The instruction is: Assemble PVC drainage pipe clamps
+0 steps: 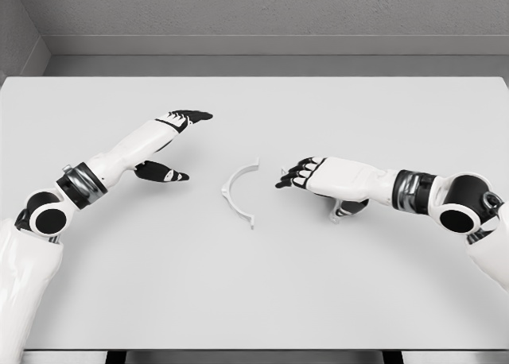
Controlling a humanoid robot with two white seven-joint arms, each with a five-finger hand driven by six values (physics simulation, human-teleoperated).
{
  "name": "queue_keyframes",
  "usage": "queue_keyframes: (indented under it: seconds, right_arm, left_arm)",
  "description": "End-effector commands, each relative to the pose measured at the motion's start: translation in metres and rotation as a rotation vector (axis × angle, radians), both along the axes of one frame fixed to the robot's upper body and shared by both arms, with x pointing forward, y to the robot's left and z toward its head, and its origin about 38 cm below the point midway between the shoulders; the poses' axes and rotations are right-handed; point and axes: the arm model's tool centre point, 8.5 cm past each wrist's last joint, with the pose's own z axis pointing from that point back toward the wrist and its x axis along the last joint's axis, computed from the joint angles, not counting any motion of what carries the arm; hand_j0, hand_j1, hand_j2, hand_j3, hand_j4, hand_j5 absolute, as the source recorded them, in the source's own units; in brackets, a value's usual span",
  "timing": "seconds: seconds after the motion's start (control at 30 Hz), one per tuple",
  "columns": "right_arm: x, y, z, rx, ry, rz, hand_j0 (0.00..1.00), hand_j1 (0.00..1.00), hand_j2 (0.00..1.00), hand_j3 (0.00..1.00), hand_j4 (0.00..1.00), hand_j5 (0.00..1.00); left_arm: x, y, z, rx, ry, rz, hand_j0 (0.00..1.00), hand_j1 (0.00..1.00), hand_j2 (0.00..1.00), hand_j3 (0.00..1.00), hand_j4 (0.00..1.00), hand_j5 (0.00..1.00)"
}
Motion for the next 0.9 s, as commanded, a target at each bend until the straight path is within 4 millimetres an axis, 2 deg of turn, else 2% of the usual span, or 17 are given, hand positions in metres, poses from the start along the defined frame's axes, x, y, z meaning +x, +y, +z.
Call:
queue_keyframes:
  seconds: [0.0,0.87]
  right_arm:
    - [0.000,0.001,0.001,0.008,0.001,0.000,1.00,1.00,1.00,1.00,1.00,1.00]
    - [-0.005,0.015,0.000,0.029,0.006,0.027,1.00,1.00,1.00,1.00,1.00,1.00]
  left_arm:
    - [0.000,0.000,0.001,-0.008,0.000,0.001,1.00,1.00,1.00,1.00,1.00,1.00]
    - [0.001,0.002,0.002,-0.010,-0.001,0.007,1.00,1.00,1.00,1.00,1.00,1.00]
